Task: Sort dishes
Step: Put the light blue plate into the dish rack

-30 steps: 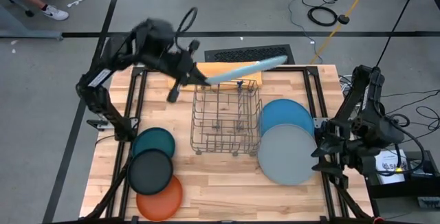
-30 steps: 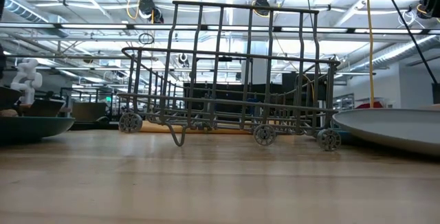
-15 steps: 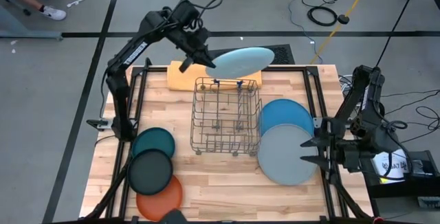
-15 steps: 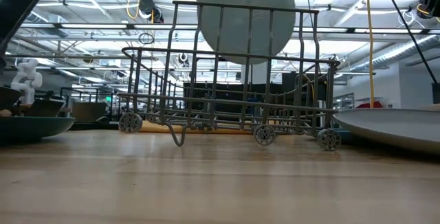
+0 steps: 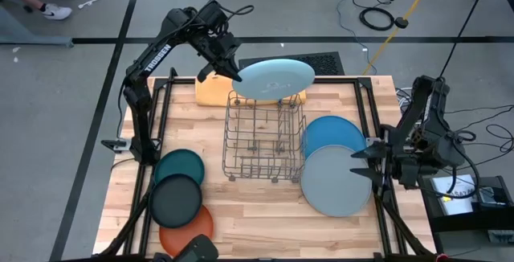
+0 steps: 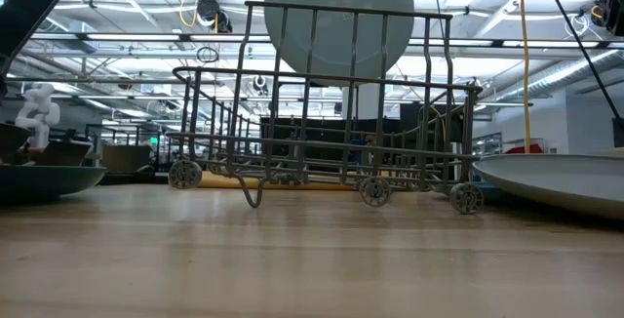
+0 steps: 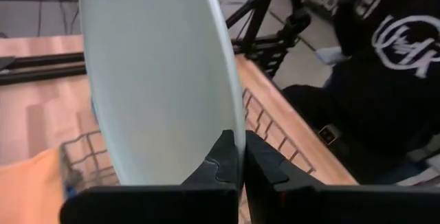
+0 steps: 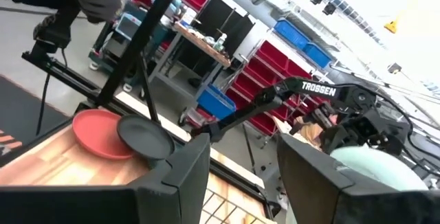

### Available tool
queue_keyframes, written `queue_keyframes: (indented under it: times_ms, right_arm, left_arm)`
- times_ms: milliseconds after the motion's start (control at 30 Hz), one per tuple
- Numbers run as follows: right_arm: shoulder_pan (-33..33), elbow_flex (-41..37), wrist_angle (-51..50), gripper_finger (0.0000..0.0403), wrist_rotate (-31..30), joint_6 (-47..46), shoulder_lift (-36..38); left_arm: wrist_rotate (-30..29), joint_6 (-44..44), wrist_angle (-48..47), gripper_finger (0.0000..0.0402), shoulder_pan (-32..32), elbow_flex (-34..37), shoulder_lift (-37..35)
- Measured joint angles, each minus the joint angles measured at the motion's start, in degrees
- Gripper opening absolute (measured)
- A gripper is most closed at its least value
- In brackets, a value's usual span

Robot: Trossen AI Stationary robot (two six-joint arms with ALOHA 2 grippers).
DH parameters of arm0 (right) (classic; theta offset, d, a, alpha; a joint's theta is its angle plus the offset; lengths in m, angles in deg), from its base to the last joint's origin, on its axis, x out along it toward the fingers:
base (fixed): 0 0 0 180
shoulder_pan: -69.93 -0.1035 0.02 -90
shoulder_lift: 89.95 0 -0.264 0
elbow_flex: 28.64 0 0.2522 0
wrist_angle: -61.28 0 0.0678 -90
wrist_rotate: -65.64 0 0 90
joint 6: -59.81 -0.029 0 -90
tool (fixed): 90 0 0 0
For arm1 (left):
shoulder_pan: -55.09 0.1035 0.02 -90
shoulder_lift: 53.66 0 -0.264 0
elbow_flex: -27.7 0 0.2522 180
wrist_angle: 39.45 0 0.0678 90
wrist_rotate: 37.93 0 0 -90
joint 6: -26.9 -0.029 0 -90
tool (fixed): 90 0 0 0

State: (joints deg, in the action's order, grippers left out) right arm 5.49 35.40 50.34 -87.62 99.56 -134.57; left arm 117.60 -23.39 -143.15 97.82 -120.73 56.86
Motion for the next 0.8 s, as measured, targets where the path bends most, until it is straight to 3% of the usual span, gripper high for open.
queue_keyframes:
  times_ms: [500, 800]
  right_arm:
    - [0.00, 0.00, -15.75, 0.0164, 0.10, -10.30, 7.20]
    - [-0.02, 0.00, -16.46, 0.0164, 0.11, -12.13, 7.89]
  left_arm:
    - [1.39, 4.80, -0.05, 0.0000, -1.11, 0.00, 3.03]
    - [-3.60, 1.35, -0.05, 0.0000, 2.31, 0.09, 9.31]
